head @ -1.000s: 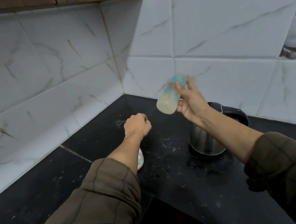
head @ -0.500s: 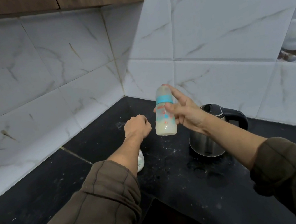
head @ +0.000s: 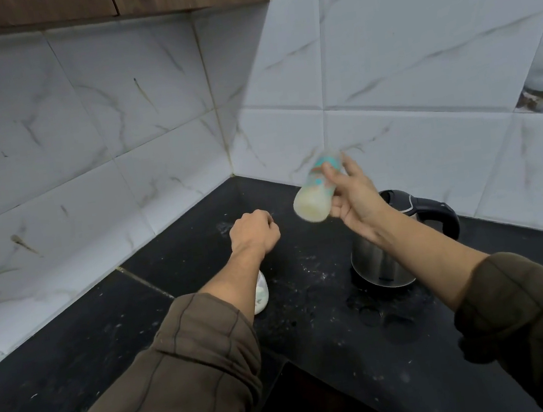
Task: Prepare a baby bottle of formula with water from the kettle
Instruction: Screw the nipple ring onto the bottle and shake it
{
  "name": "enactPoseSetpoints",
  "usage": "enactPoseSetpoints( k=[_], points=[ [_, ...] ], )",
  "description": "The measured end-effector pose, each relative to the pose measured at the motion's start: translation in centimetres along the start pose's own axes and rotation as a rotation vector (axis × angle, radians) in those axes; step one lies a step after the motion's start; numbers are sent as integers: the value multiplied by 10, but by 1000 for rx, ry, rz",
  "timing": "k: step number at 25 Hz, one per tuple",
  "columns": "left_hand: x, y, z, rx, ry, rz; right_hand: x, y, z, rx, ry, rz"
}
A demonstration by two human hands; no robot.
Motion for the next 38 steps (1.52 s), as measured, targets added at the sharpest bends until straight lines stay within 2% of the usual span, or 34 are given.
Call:
enactPoseSetpoints(
  k=[2, 4, 6, 7, 10, 11, 13, 15, 19, 20, 23, 24, 28, 29, 33, 34, 38],
  points=[
    [0, 1, 1, -1, -1, 5, -12, -8, 1, 71, -105, -13],
    [0, -1, 1, 1, -1, 13, -4, -30, -7, 238, 1, -136],
    [3, -4, 2, 2, 8, 21, 8, -44, -16, 309, 149, -230],
    [3, -5, 2, 4, 13, 24, 9, -45, -15, 297, 151, -230],
    [6, -5, 4, 10, 20, 19, -8, -39, -6, 258, -43, -93],
    [6, -4, 4, 8, 19, 20, -7, -41, -6, 282, -45, -96],
    [6, -4, 4, 6, 20, 23, 5, -47, -11, 331, 95, -209],
    [6, -5, 5, 8, 12, 24, 14, -47, -13, 302, 184, -242],
    [2, -2, 5, 0, -4, 22, 0, -31, 0, 231, -18, -99],
    [2, 0, 6, -5, -2, 19, 2, -33, -2, 260, 14, -139],
    [3, -1, 7, -5, -2, 19, 18, -49, -14, 324, 279, -326],
    [2, -1, 7, -6, -6, 18, 19, -48, -14, 313, 301, -324],
    [1, -2, 6, -1, -10, 18, -2, -22, 0, 175, -4, -99],
    [2, -3, 6, 0, -7, 16, -2, -22, 0, 182, 3, -110],
    [4, -10, 5, 8, 1, 12, 22, -40, -17, 292, 368, -331],
    [3, -10, 5, 10, 0, 10, 23, -37, -17, 272, 372, -322],
    [0, -8, 3, 9, -8, 15, 5, 5, 0, -1, 33, 13]
  ],
)
Point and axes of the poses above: each hand's wrist, its own z-axis towards the middle knuckle, its own x-axis out of the palm, y = z × x, the point moved 10 cm from there along z, towards the middle knuckle, and after that the axes turned 3 degrees about z, right-handed, at the moved point
